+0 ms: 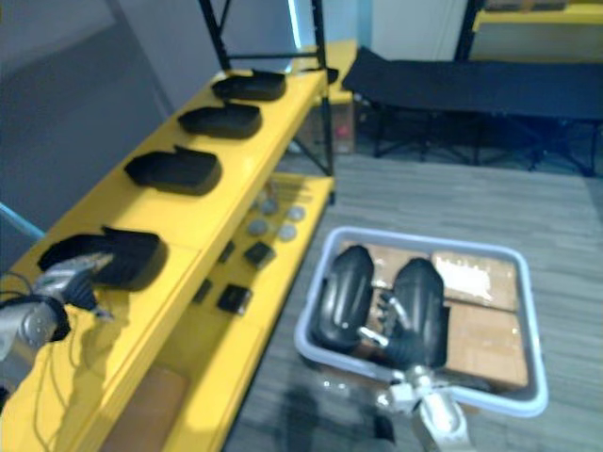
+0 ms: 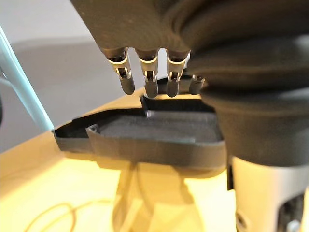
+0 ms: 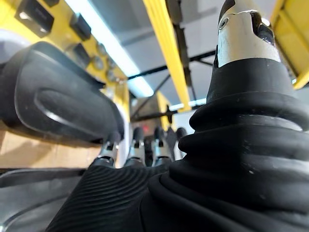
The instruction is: Walk over and take plastic housings, then place them on the shelf
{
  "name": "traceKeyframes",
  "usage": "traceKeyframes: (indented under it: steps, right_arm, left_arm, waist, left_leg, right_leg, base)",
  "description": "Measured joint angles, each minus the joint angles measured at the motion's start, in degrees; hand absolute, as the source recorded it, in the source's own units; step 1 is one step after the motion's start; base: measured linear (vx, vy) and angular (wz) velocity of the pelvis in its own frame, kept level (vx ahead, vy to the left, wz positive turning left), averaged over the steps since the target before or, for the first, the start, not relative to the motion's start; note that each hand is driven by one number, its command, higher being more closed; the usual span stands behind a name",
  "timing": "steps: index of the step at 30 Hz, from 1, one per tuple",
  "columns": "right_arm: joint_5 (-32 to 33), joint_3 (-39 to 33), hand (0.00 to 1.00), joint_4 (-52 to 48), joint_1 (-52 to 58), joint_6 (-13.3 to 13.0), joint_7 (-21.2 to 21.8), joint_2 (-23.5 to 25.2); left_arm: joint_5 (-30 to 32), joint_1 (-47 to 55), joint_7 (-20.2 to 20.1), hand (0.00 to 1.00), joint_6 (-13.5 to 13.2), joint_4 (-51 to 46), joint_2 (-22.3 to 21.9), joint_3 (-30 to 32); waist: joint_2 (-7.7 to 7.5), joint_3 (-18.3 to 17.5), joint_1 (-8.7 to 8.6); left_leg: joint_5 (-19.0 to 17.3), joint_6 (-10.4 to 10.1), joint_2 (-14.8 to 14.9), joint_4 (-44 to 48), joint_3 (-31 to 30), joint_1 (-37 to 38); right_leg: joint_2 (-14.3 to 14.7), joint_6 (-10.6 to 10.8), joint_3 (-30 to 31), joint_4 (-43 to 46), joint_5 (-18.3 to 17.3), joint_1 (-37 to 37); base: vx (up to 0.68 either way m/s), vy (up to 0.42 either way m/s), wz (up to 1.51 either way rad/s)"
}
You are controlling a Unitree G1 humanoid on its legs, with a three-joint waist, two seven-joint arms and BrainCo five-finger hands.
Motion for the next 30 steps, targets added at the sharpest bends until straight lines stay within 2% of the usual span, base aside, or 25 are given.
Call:
traceKeyframes:
  steps: [11, 19, 23, 30]
  right_arm:
    - [0.01, -0.04, 0.00, -0.03, -0.13, 0.02, 1.00, -0.03]
    - [0.02, -0.04, 0.00, -0.09, -0.32, 0.02, 1.00, -0.16]
    - [0.04, -0.01, 0.00, -0.08, -0.32, 0.01, 1.00, -0.18]
    - [1.44, 0.02, 0.00, -0.08, -0.36, 0.01, 1.00, -0.46]
  left_arm:
    - [3.28, -0.04, -1.23, 0.00, -0.12, 1.57, -1.35, -0.47]
    - [8.90, -0.10, -1.57, 0.00, -1.06, 1.59, -1.34, -2.10]
    - [9.51, -0.07, -1.57, 0.00, -2.33, 1.69, -1.34, -2.11]
    - [11.21, -0.07, -1.40, 0.00, -2.71, 3.88, -1.33, -2.11]
  waist:
    - [-0.51, 1.20, -0.13]
    - [0.05, 1.76, -0.20]
    - [0.15, 2.15, -0.20]
    - [0.13, 2.17, -0.38]
  left_leg:
    - [-0.05, -0.03, 0.03, 0.02, 0.34, 0.08]
    - [-0.16, -0.10, -0.02, 0.00, 0.57, 0.04]
    - [-0.18, -0.09, 0.05, 0.01, 0.57, 0.07]
    - [-0.18, -0.09, 0.07, 0.02, 0.60, 0.11]
  right_leg:
    - [0.01, -0.03, 0.10, 0.00, -0.02, -0.11]
    - [0.01, -0.01, 0.23, 0.00, -0.01, -0.12]
    - [0.02, -0.03, 0.23, 0.00, -0.02, -0.11]
    - [0.03, -0.04, 0.23, 0.00, -0.03, -0.10]
  base:
    - [0.00, 0.000, 0.00]
    - [0.00, 0.000, 0.00]
    - [0.00, 0.000, 0.00]
    - [0.00, 0.000, 0.00]
